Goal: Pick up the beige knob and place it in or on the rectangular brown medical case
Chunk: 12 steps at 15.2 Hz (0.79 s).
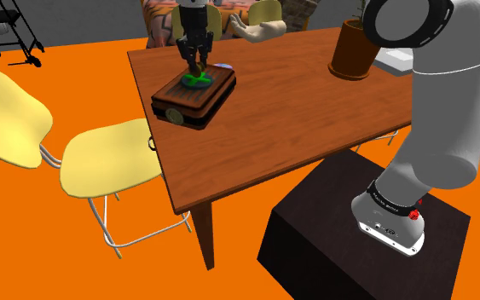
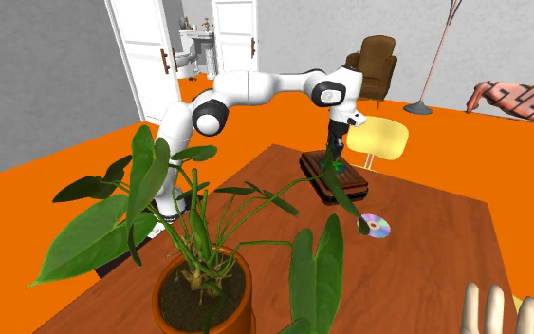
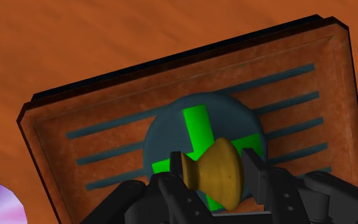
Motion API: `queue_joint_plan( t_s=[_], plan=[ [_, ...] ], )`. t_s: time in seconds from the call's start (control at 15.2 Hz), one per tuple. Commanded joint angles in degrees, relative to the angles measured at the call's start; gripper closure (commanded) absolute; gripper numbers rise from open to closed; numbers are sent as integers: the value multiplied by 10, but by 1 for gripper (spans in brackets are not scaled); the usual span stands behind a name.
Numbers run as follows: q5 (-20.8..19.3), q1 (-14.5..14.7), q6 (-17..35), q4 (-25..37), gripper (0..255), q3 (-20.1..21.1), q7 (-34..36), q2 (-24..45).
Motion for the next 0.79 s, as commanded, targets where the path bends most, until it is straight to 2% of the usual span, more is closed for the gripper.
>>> queue_joint_plan(
  t_s=[0.0, 0.13, 0.2, 0.53, 0.73],
  plan=[
    [0, 0, 1, -1, 255, 0, 0, 0],
    [0, 0, 1, -1, 255, 0, 0, 0],
    [0, 0, 1, -1, 0, 0, 0, 0],
    [0, 0, 1, -1, 0, 0, 0, 0],
    [-3, 5, -77, 107, 0, -1, 1, 30]
  ],
)
